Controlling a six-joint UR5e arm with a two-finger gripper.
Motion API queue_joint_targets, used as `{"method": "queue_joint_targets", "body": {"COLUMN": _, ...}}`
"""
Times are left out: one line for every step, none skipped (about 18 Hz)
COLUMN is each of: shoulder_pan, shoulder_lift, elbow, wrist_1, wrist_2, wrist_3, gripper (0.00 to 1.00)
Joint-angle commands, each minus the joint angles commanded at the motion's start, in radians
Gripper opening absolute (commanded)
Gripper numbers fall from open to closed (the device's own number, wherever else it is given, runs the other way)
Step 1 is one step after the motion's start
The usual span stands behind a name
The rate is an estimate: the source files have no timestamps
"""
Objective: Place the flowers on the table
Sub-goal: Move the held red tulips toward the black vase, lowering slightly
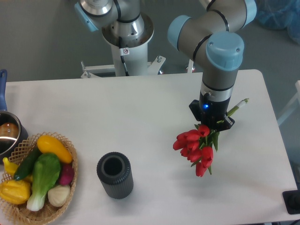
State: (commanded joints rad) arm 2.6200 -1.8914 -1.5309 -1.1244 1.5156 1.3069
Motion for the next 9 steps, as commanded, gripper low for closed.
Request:
{"method": "queue_joint_targets", "body": {"shoulder_pan": 0.0, "shoulder_lift": 0.0, "elbow": 0.006, "wrist_1": -0.002, "wrist_2": -0.003, "wrist_3": 0.0, "gripper": 0.09}}
{"method": "queue_joint_targets", "body": {"shoulder_pan": -0.003, "shoulder_lift": 0.0, "elbow": 0.011, "wrist_1": -0.003, "wrist_2": -0.003, "wrist_3": 0.0, "gripper": 0.09}}
{"method": "queue_joint_targets", "body": {"shoulder_pan": -0.009, "shoulder_lift": -0.002, "elbow": 0.012, "wrist_1": -0.003, "wrist_2": -0.002, "wrist_3": -0.002, "gripper": 0.09}}
{"method": "queue_joint_targets", "body": {"shoulder_pan": -0.014, "shoulder_lift": -0.002, "elbow": 0.009, "wrist_1": -0.003, "wrist_2": 0.0, "wrist_3": -0.002, "gripper": 0.09}}
{"method": "queue_joint_targets", "body": {"shoulder_pan": -0.017, "shoulder_lift": -0.002, "elbow": 0.006, "wrist_1": -0.005, "wrist_2": 0.0, "wrist_3": -0.002, "gripper": 0.09}}
{"method": "queue_joint_targets", "body": {"shoulder_pan": -0.02, "shoulder_lift": -0.002, "elbow": 0.003, "wrist_1": -0.003, "wrist_2": -0.003, "wrist_3": -0.002, "gripper": 0.09}}
{"method": "queue_joint_targets", "body": {"shoulder_pan": -0.034, "shoulder_lift": -0.003, "elbow": 0.003, "wrist_1": -0.003, "wrist_2": 0.0, "wrist_3": -0.003, "gripper": 0.09}}
{"method": "queue_joint_targets", "body": {"shoulder_pan": -0.04, "shoulder_lift": -0.005, "elbow": -0.001, "wrist_1": -0.003, "wrist_2": -0.002, "wrist_3": -0.003, "gripper": 0.09}}
{"method": "queue_joint_targets", "body": {"shoulder_pan": -0.046, "shoulder_lift": -0.005, "elbow": -0.003, "wrist_1": -0.005, "wrist_2": 0.0, "wrist_3": -0.009, "gripper": 0.09}}
